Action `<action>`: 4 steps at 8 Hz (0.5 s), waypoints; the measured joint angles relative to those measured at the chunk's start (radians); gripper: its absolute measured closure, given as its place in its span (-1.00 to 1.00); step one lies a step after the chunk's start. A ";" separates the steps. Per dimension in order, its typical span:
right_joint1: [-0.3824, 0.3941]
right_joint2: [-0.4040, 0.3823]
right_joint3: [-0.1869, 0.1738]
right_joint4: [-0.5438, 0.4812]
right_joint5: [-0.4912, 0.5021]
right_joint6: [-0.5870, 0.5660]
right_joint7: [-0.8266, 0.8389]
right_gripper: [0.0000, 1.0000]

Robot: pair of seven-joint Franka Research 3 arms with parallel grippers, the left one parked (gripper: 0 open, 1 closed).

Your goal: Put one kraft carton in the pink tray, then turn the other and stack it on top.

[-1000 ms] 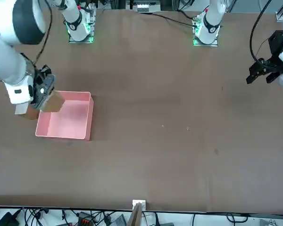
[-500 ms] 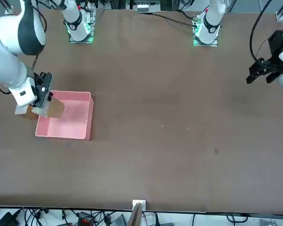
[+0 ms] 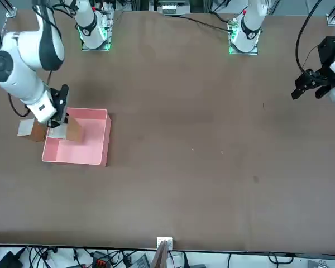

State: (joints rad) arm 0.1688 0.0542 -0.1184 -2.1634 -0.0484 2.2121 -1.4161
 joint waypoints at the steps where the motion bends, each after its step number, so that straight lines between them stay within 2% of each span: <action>1: 0.000 0.000 0.000 -0.035 0.000 0.060 -0.013 0.96; 4: 0.000 0.015 0.001 -0.084 0.000 0.180 -0.039 0.96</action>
State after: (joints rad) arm 0.1688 0.0688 -0.1172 -2.2473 -0.0485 2.3925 -1.4555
